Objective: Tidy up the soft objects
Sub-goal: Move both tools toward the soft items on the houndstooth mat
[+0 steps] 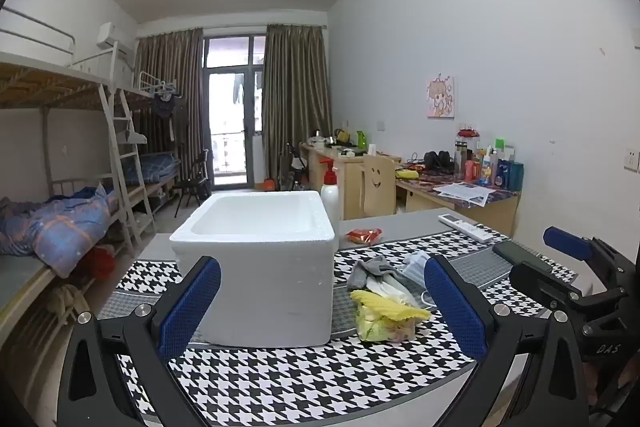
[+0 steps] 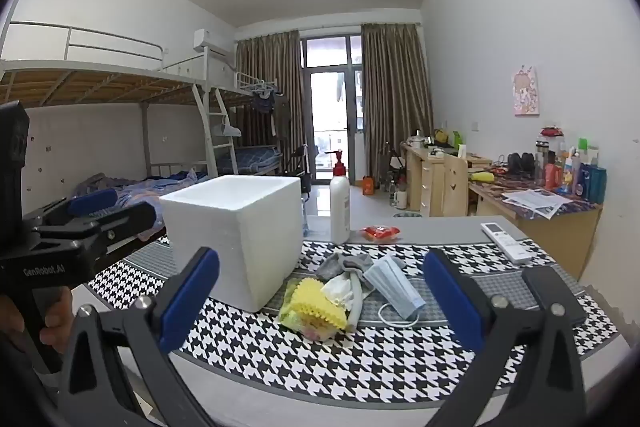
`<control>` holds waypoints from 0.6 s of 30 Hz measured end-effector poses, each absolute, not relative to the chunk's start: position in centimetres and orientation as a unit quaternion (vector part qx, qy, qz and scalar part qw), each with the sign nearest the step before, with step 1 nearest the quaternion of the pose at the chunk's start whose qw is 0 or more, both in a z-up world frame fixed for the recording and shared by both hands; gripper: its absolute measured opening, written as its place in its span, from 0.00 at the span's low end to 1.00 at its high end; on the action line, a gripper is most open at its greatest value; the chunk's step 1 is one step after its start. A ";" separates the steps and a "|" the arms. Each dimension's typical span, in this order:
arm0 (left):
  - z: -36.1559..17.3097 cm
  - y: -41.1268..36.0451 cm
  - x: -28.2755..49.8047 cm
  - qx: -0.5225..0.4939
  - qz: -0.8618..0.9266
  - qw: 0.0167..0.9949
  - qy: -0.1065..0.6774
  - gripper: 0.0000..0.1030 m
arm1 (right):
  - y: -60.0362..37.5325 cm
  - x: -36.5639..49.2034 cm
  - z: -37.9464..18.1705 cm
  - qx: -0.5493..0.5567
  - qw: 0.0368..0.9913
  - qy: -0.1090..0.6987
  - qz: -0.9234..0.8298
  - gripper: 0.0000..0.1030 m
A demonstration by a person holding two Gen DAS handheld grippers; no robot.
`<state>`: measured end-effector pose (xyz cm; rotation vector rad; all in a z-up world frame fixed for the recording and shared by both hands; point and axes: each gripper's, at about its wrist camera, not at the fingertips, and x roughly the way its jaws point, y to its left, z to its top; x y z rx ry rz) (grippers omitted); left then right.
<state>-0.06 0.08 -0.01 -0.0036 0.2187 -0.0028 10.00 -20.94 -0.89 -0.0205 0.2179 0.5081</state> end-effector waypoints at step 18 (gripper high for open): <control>-0.1 0.2 0.8 -0.004 -0.008 0.993 0.117 0.99 | -21.5 9.8 -0.1 -0.012 0.964 0.100 0.247 1.00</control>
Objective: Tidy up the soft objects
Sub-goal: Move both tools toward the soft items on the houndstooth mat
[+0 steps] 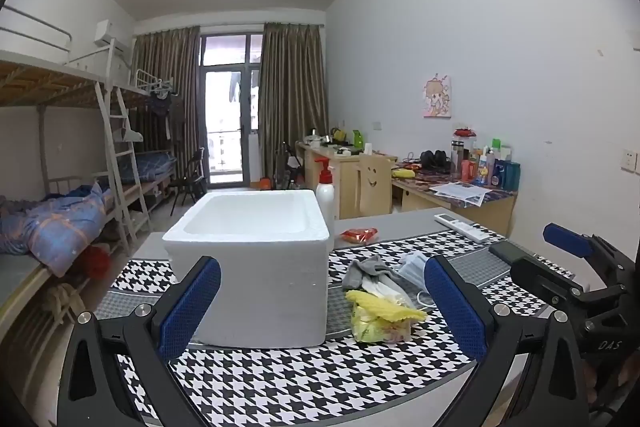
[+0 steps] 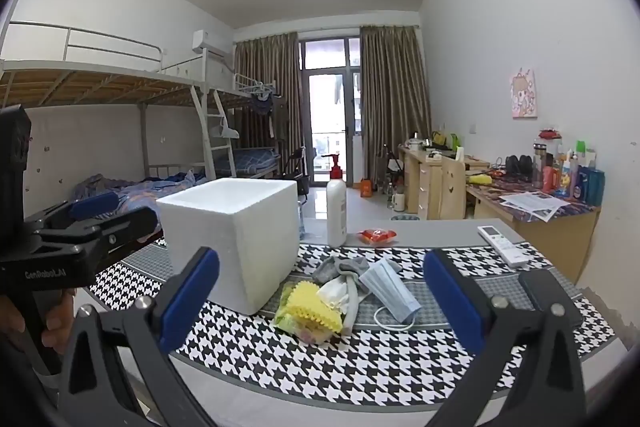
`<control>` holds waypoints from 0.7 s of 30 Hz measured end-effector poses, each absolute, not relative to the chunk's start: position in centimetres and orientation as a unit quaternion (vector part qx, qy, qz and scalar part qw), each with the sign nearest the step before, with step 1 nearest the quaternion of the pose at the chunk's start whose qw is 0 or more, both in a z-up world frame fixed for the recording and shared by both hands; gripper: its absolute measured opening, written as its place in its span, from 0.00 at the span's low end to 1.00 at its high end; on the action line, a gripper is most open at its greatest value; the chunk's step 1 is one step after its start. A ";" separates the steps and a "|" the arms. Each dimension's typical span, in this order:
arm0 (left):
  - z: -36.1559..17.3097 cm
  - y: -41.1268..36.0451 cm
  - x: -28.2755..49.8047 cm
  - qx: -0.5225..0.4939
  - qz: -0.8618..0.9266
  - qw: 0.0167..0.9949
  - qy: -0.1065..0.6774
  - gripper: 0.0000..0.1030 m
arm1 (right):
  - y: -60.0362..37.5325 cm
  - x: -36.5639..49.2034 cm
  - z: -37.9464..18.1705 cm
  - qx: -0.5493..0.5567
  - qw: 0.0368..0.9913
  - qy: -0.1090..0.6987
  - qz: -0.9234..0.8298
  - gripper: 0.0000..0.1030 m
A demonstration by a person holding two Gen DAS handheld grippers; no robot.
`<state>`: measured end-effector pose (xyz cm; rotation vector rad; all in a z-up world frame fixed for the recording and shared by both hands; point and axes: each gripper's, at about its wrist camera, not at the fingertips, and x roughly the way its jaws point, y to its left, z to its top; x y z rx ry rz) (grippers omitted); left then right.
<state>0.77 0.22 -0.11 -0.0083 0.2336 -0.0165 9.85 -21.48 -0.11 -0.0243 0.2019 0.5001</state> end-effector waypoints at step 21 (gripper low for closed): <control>0.3 -0.8 0.7 0.006 -0.003 0.994 0.106 0.99 | -22.5 10.2 0.4 -0.010 0.967 0.096 0.237 1.00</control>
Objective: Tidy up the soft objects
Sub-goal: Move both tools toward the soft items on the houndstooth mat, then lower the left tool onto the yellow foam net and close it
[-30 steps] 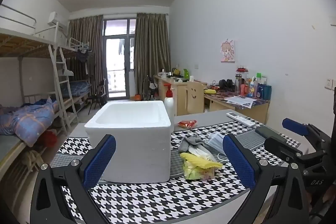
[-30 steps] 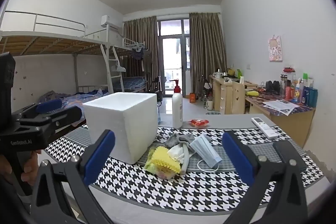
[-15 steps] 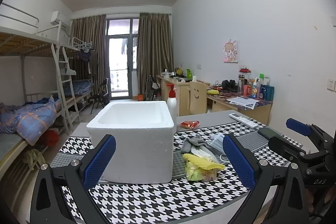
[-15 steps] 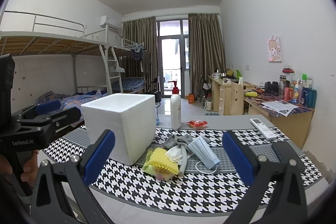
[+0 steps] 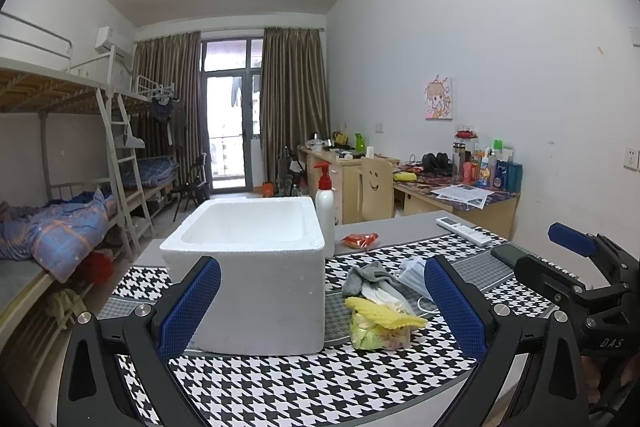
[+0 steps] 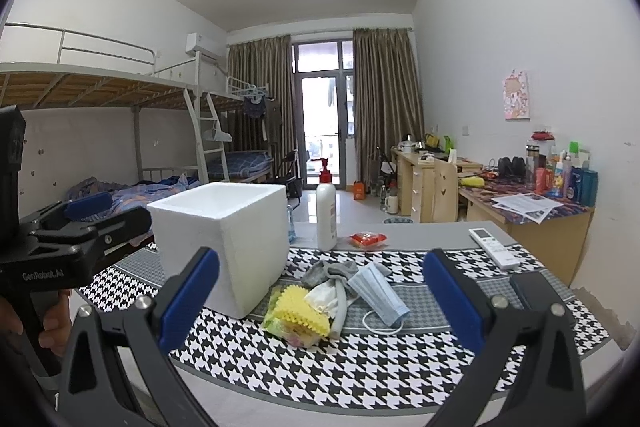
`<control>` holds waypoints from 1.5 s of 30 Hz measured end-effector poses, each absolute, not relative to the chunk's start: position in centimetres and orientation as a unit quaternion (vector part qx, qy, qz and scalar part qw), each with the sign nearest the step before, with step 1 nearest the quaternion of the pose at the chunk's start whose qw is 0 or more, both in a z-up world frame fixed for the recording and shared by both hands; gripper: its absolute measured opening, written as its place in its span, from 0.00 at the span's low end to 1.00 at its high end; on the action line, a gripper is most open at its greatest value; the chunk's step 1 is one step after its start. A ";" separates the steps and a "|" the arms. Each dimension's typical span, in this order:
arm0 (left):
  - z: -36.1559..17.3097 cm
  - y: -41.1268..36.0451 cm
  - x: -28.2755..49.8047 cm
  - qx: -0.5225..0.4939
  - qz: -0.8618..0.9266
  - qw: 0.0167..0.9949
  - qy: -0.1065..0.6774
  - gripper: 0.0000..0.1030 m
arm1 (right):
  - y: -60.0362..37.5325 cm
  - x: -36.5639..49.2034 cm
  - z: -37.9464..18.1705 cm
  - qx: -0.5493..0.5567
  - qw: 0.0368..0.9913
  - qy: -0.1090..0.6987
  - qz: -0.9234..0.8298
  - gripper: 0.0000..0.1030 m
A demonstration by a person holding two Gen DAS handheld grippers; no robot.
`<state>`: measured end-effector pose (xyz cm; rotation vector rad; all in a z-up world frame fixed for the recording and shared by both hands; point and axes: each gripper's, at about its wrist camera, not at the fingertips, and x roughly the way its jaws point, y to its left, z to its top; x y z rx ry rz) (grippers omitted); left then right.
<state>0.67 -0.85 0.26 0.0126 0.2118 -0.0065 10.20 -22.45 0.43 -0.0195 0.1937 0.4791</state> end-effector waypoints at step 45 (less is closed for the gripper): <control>-1.8 -1.9 5.4 0.001 -0.024 0.988 0.153 0.99 | -22.7 15.6 -1.4 -0.008 0.967 0.146 0.209 1.00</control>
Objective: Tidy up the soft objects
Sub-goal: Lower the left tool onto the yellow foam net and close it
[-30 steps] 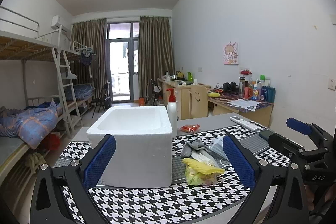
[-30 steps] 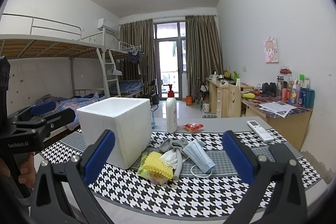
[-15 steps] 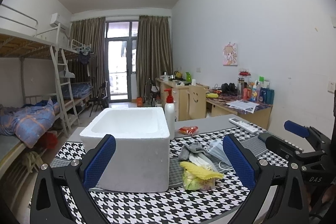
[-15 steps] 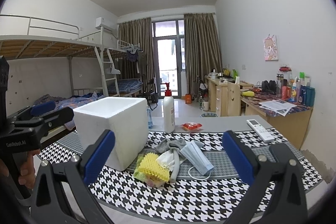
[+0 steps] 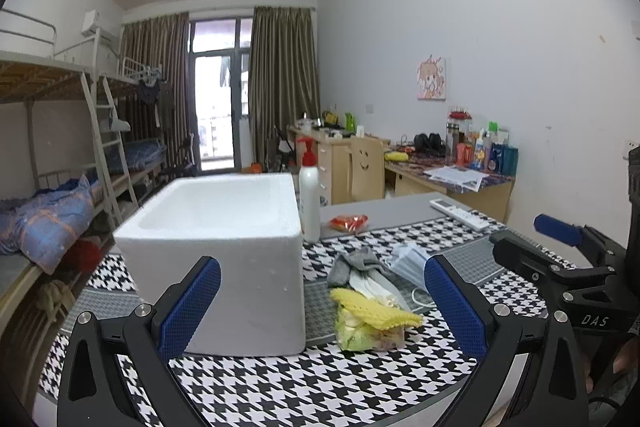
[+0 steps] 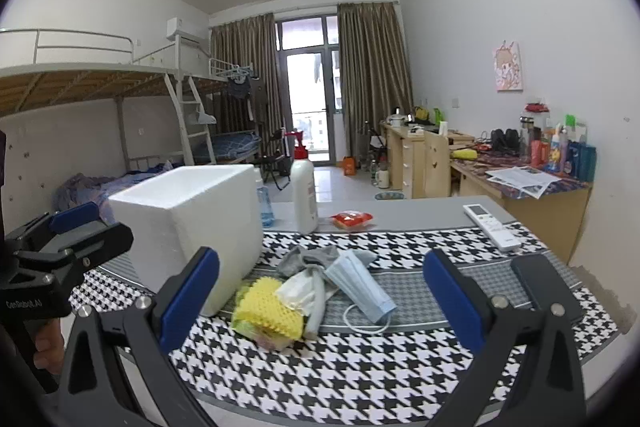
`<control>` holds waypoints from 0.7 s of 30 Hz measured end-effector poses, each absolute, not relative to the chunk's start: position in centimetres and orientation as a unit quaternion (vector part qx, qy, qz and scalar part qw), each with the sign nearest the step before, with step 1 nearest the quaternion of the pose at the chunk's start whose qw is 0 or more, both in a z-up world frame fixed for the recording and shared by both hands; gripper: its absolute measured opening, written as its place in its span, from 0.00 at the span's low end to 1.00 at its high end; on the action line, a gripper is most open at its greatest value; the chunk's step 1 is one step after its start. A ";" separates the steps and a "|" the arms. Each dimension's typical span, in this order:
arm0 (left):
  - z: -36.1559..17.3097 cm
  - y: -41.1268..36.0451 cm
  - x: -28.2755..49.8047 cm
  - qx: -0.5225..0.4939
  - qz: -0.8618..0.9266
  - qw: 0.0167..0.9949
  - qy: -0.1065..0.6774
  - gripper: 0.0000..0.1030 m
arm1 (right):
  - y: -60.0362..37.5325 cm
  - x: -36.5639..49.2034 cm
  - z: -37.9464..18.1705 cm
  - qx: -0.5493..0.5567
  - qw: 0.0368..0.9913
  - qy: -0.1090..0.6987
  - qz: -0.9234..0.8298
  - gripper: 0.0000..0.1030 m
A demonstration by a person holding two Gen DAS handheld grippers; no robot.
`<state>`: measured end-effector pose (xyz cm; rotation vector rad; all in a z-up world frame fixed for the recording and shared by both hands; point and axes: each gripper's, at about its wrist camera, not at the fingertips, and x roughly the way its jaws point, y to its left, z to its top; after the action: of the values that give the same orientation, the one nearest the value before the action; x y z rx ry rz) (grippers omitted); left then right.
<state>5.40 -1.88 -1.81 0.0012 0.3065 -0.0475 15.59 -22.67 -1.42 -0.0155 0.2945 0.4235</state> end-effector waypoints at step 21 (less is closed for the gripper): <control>-6.0 -3.8 10.7 -0.029 -0.049 0.968 0.244 0.99 | -23.9 19.8 -4.1 -0.020 0.961 0.211 0.177 1.00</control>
<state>10.67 -3.76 -5.98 -0.0591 0.4932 -0.0994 19.76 -23.89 -4.07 -0.0407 0.4266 0.3588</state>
